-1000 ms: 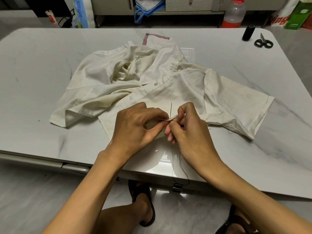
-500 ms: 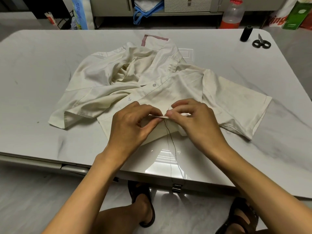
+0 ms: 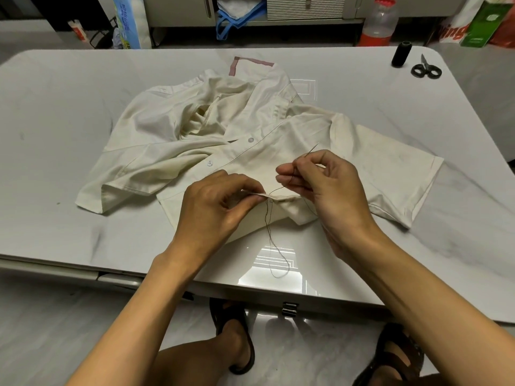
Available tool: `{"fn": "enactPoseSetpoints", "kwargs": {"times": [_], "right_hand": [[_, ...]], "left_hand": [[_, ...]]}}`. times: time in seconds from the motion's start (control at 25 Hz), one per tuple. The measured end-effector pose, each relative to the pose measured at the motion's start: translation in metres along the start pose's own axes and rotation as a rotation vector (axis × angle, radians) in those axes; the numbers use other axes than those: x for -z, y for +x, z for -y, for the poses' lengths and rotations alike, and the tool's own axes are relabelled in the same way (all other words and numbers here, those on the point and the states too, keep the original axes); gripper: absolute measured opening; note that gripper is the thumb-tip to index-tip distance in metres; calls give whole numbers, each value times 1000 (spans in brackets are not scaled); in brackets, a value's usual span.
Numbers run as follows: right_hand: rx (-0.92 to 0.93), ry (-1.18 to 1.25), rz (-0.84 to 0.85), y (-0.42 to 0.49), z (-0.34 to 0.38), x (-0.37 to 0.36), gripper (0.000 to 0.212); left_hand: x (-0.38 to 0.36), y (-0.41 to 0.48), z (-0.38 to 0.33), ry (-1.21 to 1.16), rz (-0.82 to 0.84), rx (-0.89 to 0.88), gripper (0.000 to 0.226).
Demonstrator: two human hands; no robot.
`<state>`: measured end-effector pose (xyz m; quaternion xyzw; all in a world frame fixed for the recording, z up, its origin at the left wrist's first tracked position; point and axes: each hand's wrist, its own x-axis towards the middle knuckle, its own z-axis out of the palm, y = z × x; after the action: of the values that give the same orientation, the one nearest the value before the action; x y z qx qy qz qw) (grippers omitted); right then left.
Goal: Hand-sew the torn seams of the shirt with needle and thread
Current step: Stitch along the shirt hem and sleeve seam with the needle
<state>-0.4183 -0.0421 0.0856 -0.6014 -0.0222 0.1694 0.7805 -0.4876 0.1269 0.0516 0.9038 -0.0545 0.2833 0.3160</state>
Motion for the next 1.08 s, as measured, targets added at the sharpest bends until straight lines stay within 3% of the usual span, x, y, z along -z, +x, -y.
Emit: {"fn": "enactPoseSetpoints", "kwargs": {"times": [0.16,0.52,0.68,0.88,1.0,1.08], "right_hand": [[20,-29,-7,1,0,-2,3],[7,128,88,2,4,-3,13],[188,-28,95,-2,7,1,7],[323,-189,84,-25,26,8,16],[353,-200,104,-48,52,14,15],[376,-198,125,-65,70,17,17]], "left_hand": [[-1,-1,0,-20,23,25,13],[3,-3,-3,-17,48,66,9],[8,-4,-1,108,-10,41,7],[7,-10,-12,330,-44,34,5],[8,-12,-28,208,-61,114,5],[8,-16,-36,51,-35,283,6]]}}
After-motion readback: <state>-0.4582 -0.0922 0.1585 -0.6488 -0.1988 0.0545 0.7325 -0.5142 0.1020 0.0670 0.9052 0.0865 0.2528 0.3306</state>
